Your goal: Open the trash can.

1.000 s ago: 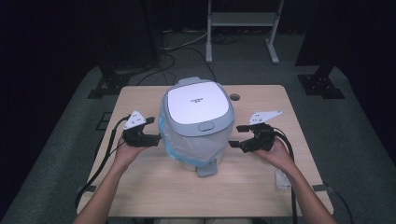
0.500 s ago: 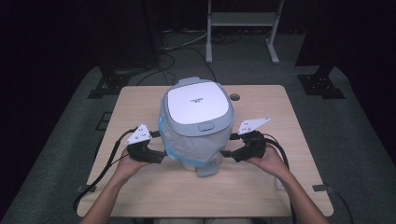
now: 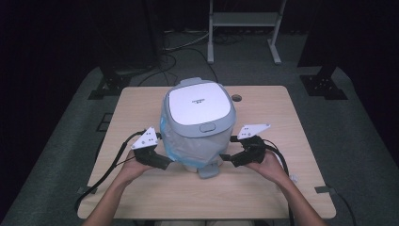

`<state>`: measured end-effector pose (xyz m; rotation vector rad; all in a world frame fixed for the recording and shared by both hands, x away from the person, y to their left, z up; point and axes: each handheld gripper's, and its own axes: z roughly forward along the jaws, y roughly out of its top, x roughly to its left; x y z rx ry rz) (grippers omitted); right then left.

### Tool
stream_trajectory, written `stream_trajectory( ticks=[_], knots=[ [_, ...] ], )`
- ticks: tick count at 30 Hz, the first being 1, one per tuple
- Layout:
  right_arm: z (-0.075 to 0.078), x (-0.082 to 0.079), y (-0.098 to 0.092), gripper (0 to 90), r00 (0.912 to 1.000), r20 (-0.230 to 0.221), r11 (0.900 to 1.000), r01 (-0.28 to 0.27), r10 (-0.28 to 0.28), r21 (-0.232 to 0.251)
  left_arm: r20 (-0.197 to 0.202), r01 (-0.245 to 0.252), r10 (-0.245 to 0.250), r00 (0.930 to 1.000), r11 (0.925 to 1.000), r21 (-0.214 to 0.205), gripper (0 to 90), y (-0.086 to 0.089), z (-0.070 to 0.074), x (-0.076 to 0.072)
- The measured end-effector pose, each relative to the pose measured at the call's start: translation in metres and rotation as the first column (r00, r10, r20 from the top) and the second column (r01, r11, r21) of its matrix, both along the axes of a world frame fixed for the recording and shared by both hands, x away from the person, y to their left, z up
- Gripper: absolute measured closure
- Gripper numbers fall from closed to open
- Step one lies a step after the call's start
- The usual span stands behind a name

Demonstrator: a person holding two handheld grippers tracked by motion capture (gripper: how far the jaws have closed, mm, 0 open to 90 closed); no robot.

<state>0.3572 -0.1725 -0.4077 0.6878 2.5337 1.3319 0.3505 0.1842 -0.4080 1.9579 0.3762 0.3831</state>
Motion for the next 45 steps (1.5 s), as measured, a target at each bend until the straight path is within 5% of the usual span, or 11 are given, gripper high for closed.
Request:
stream_trajectory(
  ticks=[14, 19, 30, 32, 35, 45],
  knots=[
    [-0.002, -0.002, 0.002, 20.9, 0.9942, 0.021, 0.9943, 0.106, -0.105, -0.011, -0.022, 0.026, -0.025, 0.9994, 0.9992, 0.032, 15.2, -0.006, 0.006, 0.024],
    [-0.005, -0.004, 0.007, 25.9, 0.9867, 0.063, 0.9880, 0.152, -0.150, -0.028, -0.006, -0.022, 0.023, 0.9997, 0.9993, 0.028, 15.1, -0.002, 0.005, 0.029],
    [-0.010, 0.004, 0.019, 25.7, 0.9772, 0.046, 0.9775, 0.209, -0.207, -0.028, -0.015, -0.100, 0.100, 0.9949, 0.9948, 0.023, 15.2, 0.003, 0.004, 0.034],
    [-0.012, 0.008, 0.017, 27.3, 0.9805, 0.021, 0.9806, 0.196, -0.195, -0.014, -0.043, -0.090, 0.091, 0.9949, 0.9954, 0.034, 15.2, 0.002, 0.003, 0.033],
    [-0.012, 0.008, 0.013, 26.6, 0.9827, 0.010, 0.9825, 0.185, -0.185, -0.018, -0.036, -0.088, 0.090, 0.9953, 0.9952, 0.042, 15.2, 0.004, 0.000, 0.029],
    [-0.007, 0.003, -0.017, 23.9, 0.9800, -0.004, 0.9798, 0.199, -0.199, -0.020, -0.087, -0.112, 0.111, 0.9899, 0.9937, -0.006, 15.2, 0.016, -0.012, 0.006]
  ],
)
